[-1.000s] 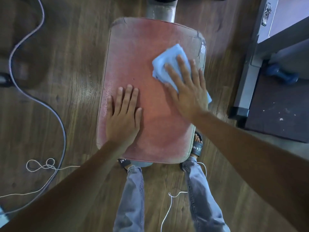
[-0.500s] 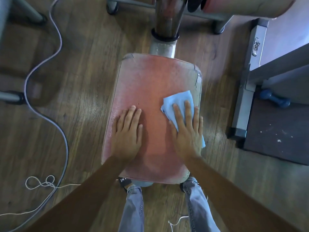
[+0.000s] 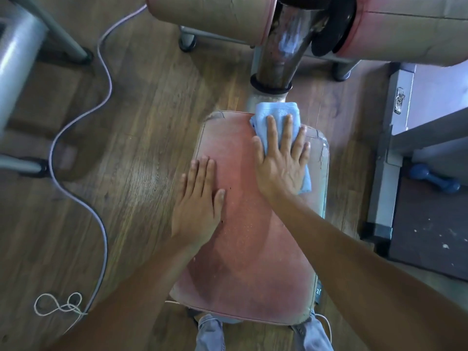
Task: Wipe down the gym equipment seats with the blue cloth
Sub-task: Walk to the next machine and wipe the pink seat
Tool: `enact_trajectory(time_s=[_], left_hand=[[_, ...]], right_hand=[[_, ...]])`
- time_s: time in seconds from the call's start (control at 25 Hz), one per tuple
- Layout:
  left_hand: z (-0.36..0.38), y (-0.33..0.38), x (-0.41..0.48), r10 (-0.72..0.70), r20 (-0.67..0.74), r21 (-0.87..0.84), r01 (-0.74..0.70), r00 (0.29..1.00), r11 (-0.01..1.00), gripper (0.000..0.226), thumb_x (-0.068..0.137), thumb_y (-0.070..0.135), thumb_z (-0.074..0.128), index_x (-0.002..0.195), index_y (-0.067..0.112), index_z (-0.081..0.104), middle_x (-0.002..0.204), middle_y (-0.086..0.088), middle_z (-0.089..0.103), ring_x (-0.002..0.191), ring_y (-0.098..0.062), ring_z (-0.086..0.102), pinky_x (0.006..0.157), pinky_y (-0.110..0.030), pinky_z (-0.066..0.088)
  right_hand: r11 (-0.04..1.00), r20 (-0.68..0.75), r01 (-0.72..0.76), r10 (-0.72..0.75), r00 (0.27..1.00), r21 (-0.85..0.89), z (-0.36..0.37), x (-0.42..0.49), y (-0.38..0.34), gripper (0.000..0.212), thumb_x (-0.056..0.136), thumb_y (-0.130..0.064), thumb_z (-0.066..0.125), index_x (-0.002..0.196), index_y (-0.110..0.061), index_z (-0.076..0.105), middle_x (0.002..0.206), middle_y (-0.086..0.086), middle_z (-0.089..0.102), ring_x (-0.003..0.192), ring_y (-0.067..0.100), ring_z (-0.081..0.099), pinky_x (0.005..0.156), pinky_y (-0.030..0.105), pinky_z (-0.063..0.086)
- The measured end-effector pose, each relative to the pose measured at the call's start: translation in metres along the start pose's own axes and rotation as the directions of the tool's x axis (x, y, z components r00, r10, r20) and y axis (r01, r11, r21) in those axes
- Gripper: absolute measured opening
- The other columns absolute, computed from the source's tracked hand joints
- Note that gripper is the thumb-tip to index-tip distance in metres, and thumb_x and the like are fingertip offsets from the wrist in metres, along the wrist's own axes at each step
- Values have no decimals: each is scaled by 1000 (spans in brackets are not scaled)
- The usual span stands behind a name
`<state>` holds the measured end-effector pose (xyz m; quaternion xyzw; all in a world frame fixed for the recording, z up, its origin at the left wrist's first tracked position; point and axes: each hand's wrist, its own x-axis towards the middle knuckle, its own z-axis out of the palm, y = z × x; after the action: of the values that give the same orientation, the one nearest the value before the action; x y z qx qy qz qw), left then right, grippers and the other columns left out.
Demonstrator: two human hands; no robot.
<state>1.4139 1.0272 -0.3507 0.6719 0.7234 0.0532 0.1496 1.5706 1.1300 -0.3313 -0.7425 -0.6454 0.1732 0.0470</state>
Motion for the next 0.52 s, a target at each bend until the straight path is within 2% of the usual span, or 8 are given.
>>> enact_trajectory(time_s=[0.12,0.2,0.28,0.36,0.4,0.44,0.52], left_hand=[[-1,-1,0,27,13,-46,-27,1000,999,60,101,41,20,154,16,9,162,1,4,150,-14,-3,122,-43,10],[-7,3,1,-18,-8,-92,17,1000,996,58,101,39,21,154,16,15,162,1,10,150,-14,1,121,-48,13],[-19,26,16,-80,-109,-157,62,991,986,54,100,31,26,150,11,29,158,-4,26,148,-18,15,118,-51,18],[-26,71,52,-34,-186,-197,-4,982,980,50,99,25,29,145,8,37,154,-9,34,145,-24,26,116,-51,23],[-27,95,72,-3,-176,-182,-30,984,983,52,98,25,27,146,8,36,155,-10,32,145,-26,26,117,-50,23],[-24,116,90,3,-145,-155,-25,989,988,55,98,28,24,148,8,32,157,-10,28,146,-26,23,118,-49,20],[-11,143,117,-84,-81,-94,76,993,993,58,99,34,21,151,7,21,160,-9,18,149,-25,14,120,-46,11]], right_hand=[[995,70,101,-101,992,5,3,-2,-32,56,99,-58,12,151,-41,3,162,-7,-9,148,26,-15,120,44,-9],[977,91,118,-136,987,179,-5,-3,-34,53,100,-54,14,151,-41,6,162,-10,-6,148,18,-13,120,41,-9],[929,24,72,-87,996,363,-20,0,-12,48,103,-42,20,151,-38,18,162,-9,4,149,13,-2,122,39,0],[938,-36,-23,37,999,346,-30,6,28,45,103,-31,26,148,-32,28,161,-7,12,148,14,8,120,40,9],[953,-19,-63,72,997,297,-31,7,45,46,103,-28,26,149,-30,27,162,-6,11,149,15,7,120,41,10],[965,15,-73,71,997,253,-30,8,58,47,103,-28,25,150,-29,23,162,-7,9,149,15,4,121,41,8],[978,63,-26,13,998,209,-23,9,73,49,104,-31,22,153,-29,15,162,-7,3,149,13,-3,122,40,3]])
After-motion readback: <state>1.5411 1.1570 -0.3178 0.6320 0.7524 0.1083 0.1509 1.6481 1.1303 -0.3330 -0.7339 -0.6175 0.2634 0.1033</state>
